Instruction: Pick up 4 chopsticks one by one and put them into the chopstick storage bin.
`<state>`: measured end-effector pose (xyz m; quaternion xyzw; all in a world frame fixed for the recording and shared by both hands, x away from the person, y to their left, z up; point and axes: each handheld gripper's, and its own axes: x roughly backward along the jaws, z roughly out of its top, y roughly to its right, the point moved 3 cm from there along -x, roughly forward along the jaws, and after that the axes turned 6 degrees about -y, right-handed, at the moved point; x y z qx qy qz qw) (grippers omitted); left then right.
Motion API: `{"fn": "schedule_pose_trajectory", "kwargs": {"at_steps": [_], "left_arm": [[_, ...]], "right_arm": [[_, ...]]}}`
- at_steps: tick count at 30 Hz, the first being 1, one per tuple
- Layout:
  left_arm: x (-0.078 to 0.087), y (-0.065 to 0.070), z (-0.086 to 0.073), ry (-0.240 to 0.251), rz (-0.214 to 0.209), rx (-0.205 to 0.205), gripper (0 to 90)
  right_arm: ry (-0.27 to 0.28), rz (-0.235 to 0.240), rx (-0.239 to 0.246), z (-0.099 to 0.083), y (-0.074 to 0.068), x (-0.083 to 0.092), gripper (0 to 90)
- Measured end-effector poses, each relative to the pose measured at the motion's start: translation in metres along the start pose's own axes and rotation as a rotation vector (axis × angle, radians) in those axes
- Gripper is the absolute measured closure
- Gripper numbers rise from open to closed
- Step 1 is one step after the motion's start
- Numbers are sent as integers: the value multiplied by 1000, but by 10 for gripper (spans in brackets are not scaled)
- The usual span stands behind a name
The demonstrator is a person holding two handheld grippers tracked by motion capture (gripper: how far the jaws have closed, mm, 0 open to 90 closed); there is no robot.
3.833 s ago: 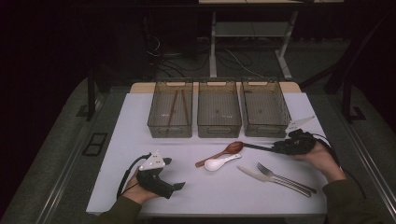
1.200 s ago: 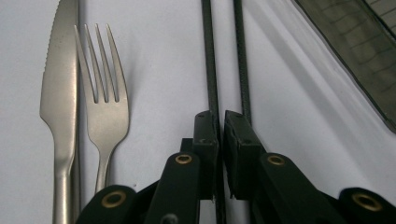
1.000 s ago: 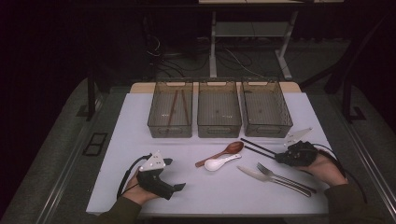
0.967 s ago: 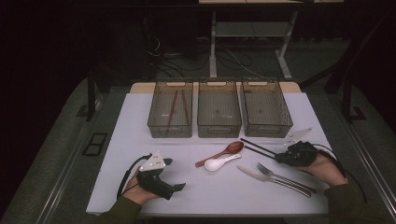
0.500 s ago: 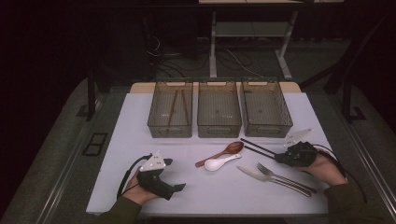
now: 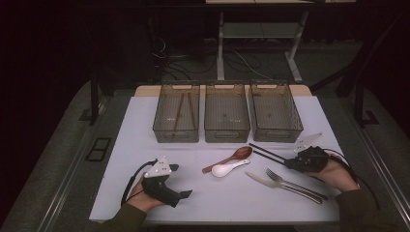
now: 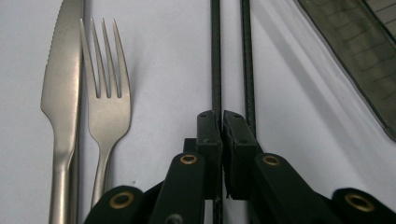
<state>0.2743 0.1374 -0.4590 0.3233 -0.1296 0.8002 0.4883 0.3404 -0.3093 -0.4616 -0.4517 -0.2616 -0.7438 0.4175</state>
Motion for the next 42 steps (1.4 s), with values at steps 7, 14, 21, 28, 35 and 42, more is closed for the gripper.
{"fn": "schedule_pose_trajectory", "kwargs": {"at_steps": [7, 14, 21, 28, 35, 42], "left_arm": [[0, 0, 0, -2, -1, -2, 0], [0, 0, 0, -2, -2, -2, 0], [0, 0, 0, -3, -3, -3, 0], [0, 0, 0, -1, -4, 0, 0], [0, 0, 0, -2, -3, -4, 0], [0, 0, -1, -2, -4, -3, 0]], "right_arm": [[24, 8, -13, 0, 2, 5, 860], [60, 14, -25, 0, 4, 14, 859], [95, 10, -32, -1, 6, 22, 859], [113, 17, -37, -1, 6, 30, 859], [146, 18, -49, -2, 9, 35, 858], [187, 28, -63, 1, 9, 41, 858]]}}
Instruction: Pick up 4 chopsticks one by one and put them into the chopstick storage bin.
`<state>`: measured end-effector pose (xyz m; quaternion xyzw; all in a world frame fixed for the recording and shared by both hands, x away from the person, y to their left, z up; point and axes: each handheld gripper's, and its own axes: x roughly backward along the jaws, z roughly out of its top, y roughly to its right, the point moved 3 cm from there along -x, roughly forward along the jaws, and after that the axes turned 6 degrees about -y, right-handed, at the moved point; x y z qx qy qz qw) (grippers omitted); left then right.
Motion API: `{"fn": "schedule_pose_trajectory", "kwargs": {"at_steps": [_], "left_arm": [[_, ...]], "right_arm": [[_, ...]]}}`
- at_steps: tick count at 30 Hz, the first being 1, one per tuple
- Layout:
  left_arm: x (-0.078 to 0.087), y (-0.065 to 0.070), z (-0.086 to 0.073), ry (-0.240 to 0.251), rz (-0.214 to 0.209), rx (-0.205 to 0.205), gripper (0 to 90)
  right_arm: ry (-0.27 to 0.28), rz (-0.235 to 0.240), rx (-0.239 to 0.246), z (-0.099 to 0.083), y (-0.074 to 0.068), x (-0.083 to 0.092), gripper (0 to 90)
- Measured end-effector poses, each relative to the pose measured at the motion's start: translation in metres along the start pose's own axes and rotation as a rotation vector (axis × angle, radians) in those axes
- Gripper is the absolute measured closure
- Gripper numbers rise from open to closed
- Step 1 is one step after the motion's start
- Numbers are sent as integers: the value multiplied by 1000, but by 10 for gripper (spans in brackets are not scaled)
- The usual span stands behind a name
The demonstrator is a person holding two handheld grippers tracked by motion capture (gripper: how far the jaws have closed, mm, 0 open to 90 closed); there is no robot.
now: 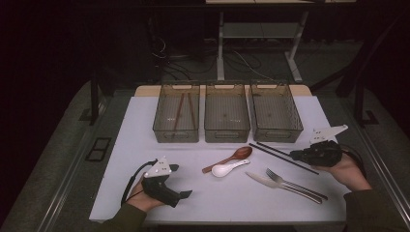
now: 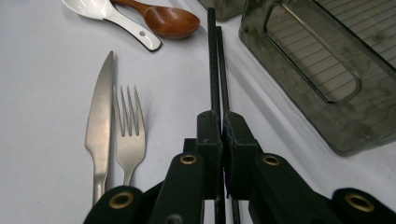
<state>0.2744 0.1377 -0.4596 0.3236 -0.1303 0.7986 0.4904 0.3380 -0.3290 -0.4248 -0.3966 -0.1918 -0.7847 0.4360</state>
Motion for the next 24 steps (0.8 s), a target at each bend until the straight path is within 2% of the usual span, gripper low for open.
{"fn": "schedule_pose_trajectory", "kwargs": {"at_steps": [18, 24], "left_arm": [[0, -1, 0, 3, 5, 1, 0], [1, -2, 1, 8, 16, 21, 0]], "right_arm": [[78, 28, -14, 21, -6, 7, 858], [86, 21, -19, 33, -8, 5, 857]]}}
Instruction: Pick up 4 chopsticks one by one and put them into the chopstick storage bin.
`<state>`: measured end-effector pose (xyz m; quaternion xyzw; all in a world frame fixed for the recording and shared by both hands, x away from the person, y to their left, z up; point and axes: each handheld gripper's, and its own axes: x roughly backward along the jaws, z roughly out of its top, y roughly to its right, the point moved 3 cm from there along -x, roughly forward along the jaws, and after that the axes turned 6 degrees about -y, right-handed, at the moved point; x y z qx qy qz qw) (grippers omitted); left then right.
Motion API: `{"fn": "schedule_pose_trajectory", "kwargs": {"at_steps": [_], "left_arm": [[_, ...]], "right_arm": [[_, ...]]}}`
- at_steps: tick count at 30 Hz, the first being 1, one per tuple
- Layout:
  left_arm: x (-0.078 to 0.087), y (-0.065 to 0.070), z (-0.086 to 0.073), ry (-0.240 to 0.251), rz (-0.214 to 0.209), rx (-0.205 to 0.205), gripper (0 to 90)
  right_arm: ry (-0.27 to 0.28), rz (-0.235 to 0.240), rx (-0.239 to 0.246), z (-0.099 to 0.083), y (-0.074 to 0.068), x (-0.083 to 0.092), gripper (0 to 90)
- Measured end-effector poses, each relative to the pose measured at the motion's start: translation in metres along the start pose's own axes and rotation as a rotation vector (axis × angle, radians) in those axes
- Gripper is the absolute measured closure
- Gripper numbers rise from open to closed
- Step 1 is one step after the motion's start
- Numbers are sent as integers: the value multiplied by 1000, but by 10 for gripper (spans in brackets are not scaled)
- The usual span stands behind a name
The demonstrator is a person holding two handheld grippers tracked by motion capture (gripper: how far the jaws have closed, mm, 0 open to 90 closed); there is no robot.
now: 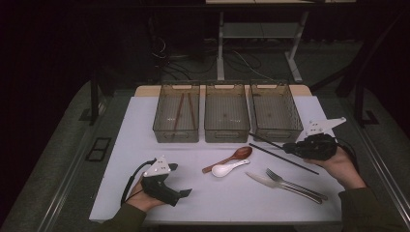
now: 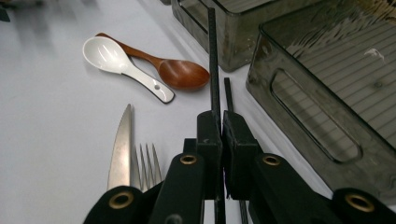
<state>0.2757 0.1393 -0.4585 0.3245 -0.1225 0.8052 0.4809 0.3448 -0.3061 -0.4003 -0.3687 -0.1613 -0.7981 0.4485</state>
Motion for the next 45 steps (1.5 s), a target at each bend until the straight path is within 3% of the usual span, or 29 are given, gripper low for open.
{"fn": "schedule_pose_trajectory", "kwargs": {"at_steps": [18, 45], "left_arm": [[-1, 0, 0, -5, -2, -6, 0], [-1, -1, -1, -6, -7, -11, 0]], "right_arm": [[18, -6, -8, 39, -7, -13, 858], [38, 8, -10, 93, -15, -51, 858]]}}
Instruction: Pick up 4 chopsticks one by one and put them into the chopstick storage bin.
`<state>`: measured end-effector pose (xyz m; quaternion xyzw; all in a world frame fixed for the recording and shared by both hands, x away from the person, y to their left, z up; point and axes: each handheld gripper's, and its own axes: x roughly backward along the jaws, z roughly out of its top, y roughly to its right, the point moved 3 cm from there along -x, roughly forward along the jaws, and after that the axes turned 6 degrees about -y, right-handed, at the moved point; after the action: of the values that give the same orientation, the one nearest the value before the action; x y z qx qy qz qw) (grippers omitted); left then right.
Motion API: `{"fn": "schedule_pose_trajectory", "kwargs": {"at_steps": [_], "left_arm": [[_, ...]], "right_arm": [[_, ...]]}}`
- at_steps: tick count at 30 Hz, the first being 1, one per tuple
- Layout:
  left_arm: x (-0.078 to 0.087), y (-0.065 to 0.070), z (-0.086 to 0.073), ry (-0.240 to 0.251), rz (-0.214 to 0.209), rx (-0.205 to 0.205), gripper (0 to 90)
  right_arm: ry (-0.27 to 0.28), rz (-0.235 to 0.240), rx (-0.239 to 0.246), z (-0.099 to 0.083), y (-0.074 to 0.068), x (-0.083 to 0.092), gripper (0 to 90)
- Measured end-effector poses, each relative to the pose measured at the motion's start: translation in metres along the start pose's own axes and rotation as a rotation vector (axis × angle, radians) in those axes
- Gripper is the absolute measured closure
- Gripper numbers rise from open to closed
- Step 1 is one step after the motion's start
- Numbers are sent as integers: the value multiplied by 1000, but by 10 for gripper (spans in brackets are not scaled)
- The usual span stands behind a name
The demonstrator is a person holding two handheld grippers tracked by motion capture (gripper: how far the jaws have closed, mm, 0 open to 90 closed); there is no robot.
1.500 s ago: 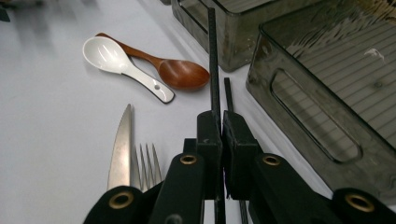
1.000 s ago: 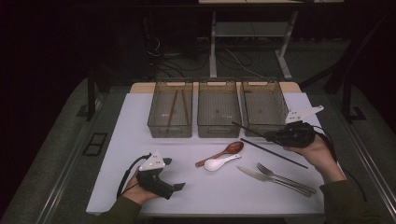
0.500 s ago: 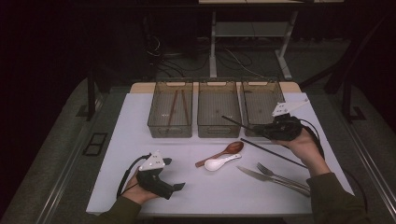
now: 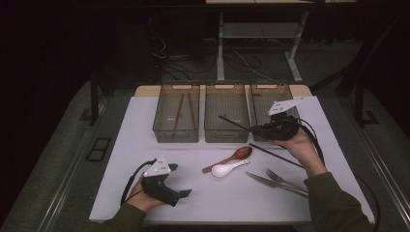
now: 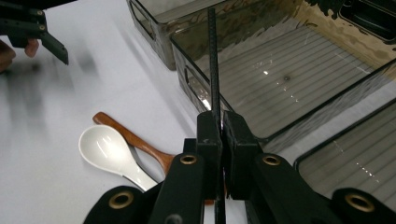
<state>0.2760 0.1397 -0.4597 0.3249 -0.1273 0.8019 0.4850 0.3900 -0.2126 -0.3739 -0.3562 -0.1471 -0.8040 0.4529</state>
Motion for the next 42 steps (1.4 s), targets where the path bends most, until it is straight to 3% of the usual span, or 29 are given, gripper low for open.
{"fn": "schedule_pose_trajectory", "kwargs": {"at_steps": [24, 42], "left_arm": [[0, 0, 0, 6, -1, 5, 0], [-1, 2, 1, 6, -3, -3, 0]], "right_arm": [[-37, -31, -46, 50, -5, -39, 857], [-59, -38, -39, 96, -15, -78, 857]]}}
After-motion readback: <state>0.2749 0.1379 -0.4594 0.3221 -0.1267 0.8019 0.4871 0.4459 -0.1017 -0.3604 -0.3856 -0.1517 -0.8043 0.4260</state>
